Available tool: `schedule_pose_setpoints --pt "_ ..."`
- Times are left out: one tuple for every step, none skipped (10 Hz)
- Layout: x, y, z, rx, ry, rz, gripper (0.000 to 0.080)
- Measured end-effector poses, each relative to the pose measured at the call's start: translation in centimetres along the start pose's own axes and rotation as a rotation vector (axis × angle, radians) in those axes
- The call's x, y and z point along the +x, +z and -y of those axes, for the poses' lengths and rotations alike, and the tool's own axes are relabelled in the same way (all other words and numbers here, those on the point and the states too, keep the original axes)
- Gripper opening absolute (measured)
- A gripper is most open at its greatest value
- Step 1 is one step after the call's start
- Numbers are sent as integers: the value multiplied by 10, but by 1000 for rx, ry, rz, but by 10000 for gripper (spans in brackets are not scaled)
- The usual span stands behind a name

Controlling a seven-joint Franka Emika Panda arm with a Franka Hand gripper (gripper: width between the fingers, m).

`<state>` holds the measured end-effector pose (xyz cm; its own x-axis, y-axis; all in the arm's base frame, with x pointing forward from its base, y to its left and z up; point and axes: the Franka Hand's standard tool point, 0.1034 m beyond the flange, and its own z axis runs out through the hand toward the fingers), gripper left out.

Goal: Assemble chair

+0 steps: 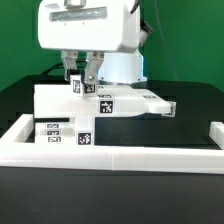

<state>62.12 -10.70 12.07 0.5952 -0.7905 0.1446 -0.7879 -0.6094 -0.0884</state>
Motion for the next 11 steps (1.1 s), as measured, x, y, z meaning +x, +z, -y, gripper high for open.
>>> schedule_pose_setpoints --pt "0 0 1 5 83 3 288" --pt "-1 0 1 7 156 5 288" --pt "-1 0 1 8 223 5 288" --pt "-1 0 1 7 248 6 288" --pt "-1 0 1 7 219 6 376" --pt "-2 0 2 7 190 6 512" --pt "-4 0 4 5 161 4 512" --pt "-4 0 6 9 71 -1 627" --pt "-2 0 6 16 -82 -18 643" --pt "-4 1 5 18 -130 -22 648" --pt "-3 1 5 16 -220 -23 648"
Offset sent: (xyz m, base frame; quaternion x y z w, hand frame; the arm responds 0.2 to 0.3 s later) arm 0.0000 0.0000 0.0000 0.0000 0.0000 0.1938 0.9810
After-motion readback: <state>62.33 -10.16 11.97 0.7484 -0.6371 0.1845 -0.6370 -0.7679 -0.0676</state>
